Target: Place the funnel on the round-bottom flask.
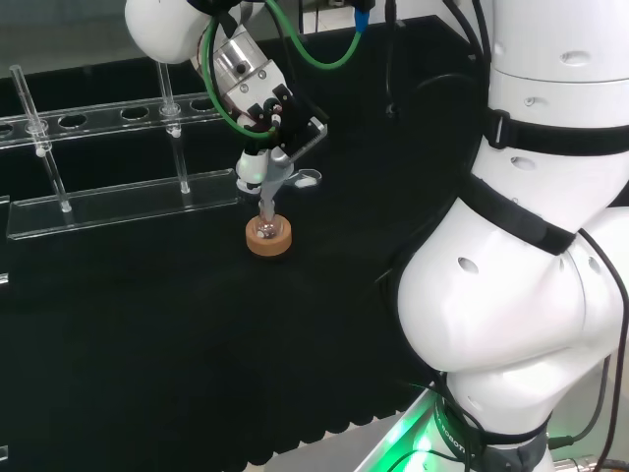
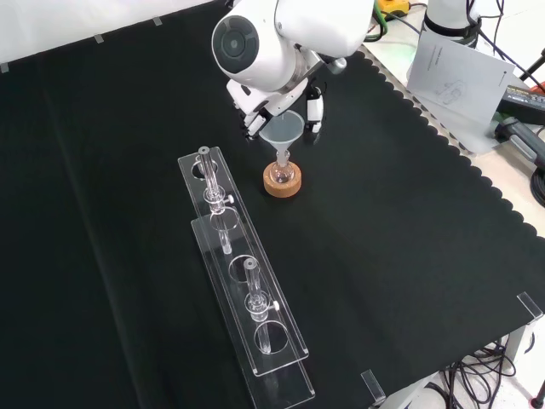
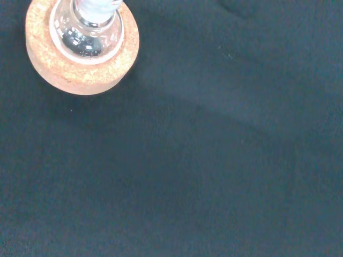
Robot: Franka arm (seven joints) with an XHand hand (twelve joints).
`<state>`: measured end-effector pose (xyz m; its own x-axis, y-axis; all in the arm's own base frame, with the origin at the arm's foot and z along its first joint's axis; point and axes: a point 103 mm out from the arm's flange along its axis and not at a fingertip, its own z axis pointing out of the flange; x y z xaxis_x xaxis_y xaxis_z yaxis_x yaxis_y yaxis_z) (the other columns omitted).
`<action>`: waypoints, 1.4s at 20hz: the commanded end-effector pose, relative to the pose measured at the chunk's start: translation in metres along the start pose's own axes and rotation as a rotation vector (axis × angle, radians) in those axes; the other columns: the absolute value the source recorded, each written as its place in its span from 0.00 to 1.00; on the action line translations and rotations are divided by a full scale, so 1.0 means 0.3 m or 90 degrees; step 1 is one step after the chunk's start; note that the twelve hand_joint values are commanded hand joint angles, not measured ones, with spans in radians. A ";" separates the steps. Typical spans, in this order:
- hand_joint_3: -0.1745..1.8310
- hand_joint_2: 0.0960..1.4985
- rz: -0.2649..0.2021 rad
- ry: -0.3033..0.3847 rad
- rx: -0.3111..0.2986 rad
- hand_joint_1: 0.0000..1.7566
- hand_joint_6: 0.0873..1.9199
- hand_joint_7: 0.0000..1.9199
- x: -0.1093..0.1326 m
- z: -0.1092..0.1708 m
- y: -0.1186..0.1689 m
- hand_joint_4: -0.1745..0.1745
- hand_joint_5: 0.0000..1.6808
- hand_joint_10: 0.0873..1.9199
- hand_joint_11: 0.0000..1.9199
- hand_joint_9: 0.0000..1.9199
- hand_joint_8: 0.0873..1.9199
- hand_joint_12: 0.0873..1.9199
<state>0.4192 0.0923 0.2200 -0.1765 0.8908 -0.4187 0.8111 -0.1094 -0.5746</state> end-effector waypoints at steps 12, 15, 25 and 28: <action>0.28 0.44 0.006 0.001 0.000 0.30 0.13 0.21 0.007 -0.001 -0.022 0.31 0.23 0.31 0.23 0.35 0.40 0.69; 0.28 0.44 0.008 -0.002 -0.002 0.30 0.12 0.20 0.013 -0.007 -0.029 0.31 0.23 0.31 0.23 0.34 0.40 0.70; 0.27 0.44 0.009 -0.001 -0.007 0.29 0.06 0.13 0.013 -0.009 -0.038 0.31 0.23 0.32 0.21 0.29 0.38 0.71; 0.26 0.44 0.010 -0.002 -0.007 0.28 0.03 0.08 0.013 -0.010 -0.043 0.31 0.23 0.33 0.19 0.24 0.36 0.72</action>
<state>0.4107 0.0986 0.2272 -0.1655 0.8884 -0.4282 0.8198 -0.1174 -0.5604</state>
